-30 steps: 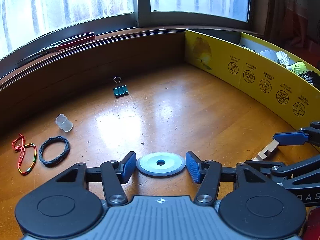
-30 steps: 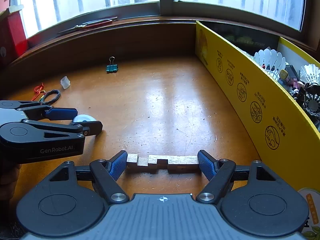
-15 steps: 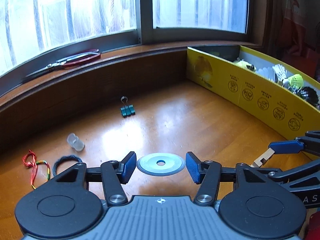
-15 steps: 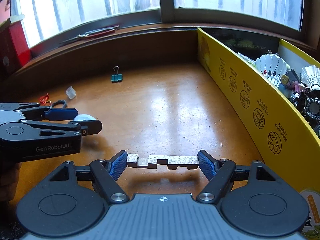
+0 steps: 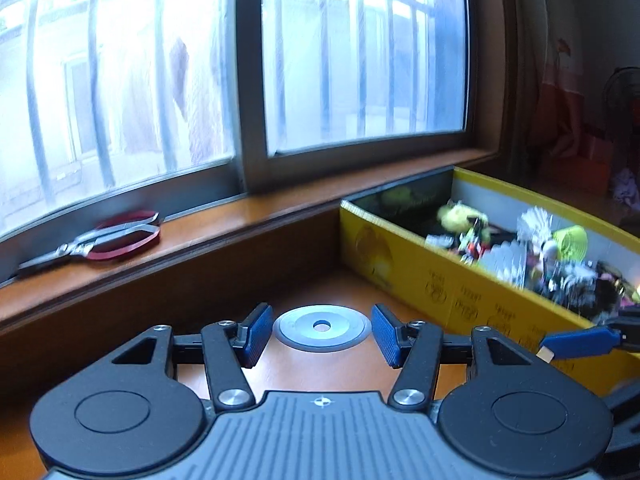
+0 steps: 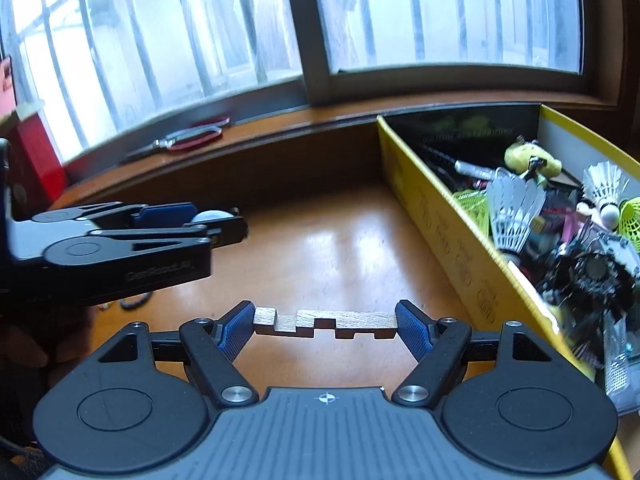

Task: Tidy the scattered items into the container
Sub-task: 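Carry the disc and wooden piece into the yellow box with both grippers, then open both grippers in the yellow box to release the items, then grasp the teal binder clip with the right gripper while the left grasps the clear plastic piece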

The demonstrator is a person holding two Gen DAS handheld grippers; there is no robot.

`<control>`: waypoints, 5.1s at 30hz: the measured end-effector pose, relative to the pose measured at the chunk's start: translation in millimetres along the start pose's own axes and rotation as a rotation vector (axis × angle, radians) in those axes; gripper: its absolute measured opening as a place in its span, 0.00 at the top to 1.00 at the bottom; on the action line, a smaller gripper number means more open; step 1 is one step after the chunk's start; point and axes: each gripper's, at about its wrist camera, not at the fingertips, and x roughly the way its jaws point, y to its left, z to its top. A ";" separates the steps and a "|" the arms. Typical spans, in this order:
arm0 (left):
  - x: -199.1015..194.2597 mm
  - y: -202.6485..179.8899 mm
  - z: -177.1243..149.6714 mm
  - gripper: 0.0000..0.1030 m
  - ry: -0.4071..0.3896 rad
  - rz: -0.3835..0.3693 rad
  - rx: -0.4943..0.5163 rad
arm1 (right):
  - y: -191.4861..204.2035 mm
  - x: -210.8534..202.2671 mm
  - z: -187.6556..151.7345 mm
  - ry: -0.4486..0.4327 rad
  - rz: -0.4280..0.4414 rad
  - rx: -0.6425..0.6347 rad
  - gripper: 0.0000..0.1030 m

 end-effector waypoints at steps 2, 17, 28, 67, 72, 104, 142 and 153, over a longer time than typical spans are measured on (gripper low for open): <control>8.3 -13.1 17.0 0.45 -0.021 -0.009 0.009 | -9.7 -5.7 11.5 -0.018 0.026 0.015 0.26; 104.6 -134.3 89.9 0.45 -0.016 -0.139 0.112 | -136.8 -35.7 51.9 -0.132 -0.062 0.224 0.26; 160.0 -181.2 106.1 0.45 0.041 -0.185 0.130 | -212.1 -34.8 48.7 -0.121 -0.214 0.357 0.26; 140.8 -185.4 102.7 0.26 0.072 -0.205 0.091 | -238.4 -34.5 36.8 -0.097 -0.367 0.447 0.16; 116.3 -173.5 98.5 0.25 0.053 -0.208 0.081 | -224.0 -37.4 34.8 -0.101 -0.371 0.427 0.15; -31.5 91.9 -51.5 0.20 0.202 0.204 -0.204 | 17.9 17.5 35.4 0.030 -0.101 0.049 0.14; 33.5 178.7 -88.5 0.78 0.269 0.131 -0.240 | 121.2 201.4 54.1 0.104 0.035 -0.177 0.60; 32.1 175.6 -89.9 0.92 0.257 0.128 -0.228 | 122.9 217.9 55.4 0.072 0.021 -0.179 0.74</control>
